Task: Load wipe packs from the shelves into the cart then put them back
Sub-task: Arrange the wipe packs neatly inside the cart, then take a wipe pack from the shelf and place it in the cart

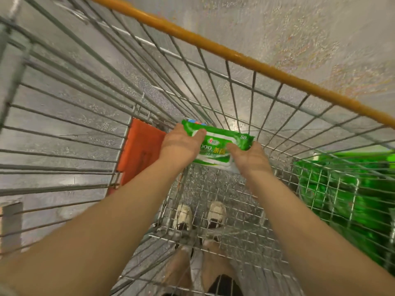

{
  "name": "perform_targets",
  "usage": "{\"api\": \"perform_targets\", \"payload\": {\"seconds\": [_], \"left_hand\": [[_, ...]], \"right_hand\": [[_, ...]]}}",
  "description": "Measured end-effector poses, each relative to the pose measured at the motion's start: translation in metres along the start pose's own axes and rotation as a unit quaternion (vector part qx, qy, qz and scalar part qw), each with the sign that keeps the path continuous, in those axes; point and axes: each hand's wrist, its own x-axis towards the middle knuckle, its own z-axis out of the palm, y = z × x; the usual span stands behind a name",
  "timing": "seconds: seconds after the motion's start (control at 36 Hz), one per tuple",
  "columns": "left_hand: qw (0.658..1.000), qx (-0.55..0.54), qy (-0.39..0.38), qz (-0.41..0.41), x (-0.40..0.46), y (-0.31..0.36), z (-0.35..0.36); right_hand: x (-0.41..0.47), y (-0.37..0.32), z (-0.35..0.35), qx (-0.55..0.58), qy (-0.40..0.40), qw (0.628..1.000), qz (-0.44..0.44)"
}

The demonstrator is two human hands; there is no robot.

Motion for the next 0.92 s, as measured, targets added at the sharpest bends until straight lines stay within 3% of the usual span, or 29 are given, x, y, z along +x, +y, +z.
{"api": "perform_targets", "payload": {"seconds": [0.17, 0.47, 0.69, 0.92], "left_hand": [[0.998, -0.037, 0.008, 0.047, -0.062, 0.009, -0.031], [0.99, 0.046, 0.039, 0.125, -0.166, 0.016, -0.1], [0.975, 0.057, 0.09, 0.195, -0.248, 0.034, -0.169], [0.953, 0.06, 0.127, 0.267, -0.324, 0.056, -0.228]], "right_hand": [[-0.044, -0.023, -0.027, -0.132, -0.004, 0.99, -0.056], [-0.162, -0.069, -0.079, -0.292, -0.011, 0.937, -0.19], [-0.247, -0.099, -0.127, -0.296, 0.001, 0.923, -0.245], [-0.324, -0.129, -0.171, -0.324, 0.08, 0.887, -0.319]]}}
